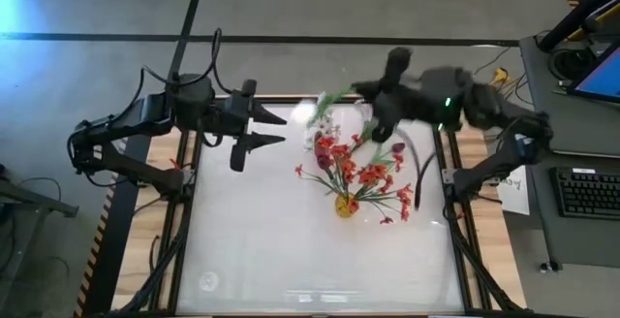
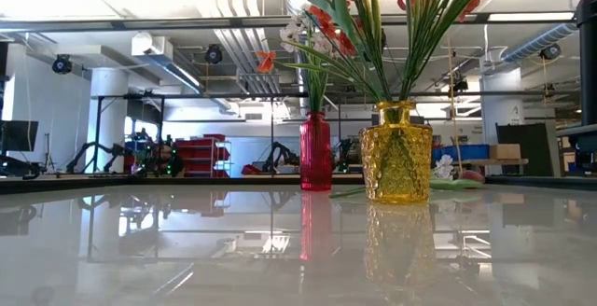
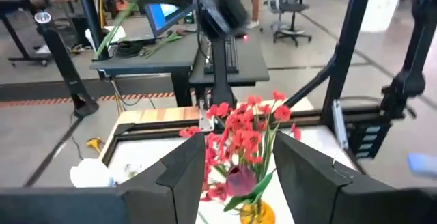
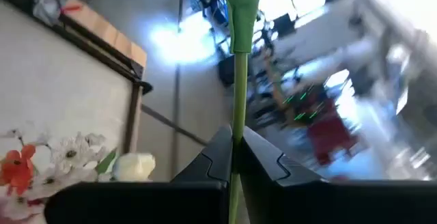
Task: Sort flowers into vase by color
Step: Put the white flower into the red vase
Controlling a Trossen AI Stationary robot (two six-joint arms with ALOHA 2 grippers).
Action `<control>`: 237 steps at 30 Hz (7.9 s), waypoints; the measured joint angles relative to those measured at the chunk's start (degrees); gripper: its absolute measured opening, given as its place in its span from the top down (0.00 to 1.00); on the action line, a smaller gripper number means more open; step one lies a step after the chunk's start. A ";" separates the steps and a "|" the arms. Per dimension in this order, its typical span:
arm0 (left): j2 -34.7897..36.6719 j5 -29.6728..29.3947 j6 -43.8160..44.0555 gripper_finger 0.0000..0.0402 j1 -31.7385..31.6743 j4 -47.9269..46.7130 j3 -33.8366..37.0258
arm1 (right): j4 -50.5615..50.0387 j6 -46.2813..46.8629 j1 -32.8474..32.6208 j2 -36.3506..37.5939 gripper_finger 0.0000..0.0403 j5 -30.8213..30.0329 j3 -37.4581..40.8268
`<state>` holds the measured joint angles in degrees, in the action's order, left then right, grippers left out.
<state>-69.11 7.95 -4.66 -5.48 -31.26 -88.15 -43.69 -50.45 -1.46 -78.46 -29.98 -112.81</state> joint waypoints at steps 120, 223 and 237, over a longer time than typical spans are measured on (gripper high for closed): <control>-51.24 -5.95 6.13 0.34 -14.08 108.37 48.65 | 121.86 69.88 37.58 -7.89 0.97 49.48 80.96; -53.56 -5.88 6.50 0.46 -14.05 107.42 46.98 | 99.20 56.84 30.31 -9.83 0.97 51.78 72.67; -53.52 -5.91 6.70 0.46 -14.05 106.78 46.96 | 97.80 61.82 29.84 -9.92 0.97 48.44 72.59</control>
<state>-122.63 2.04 2.04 -19.53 75.53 -41.19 54.11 11.37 28.37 -88.38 18.46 -40.23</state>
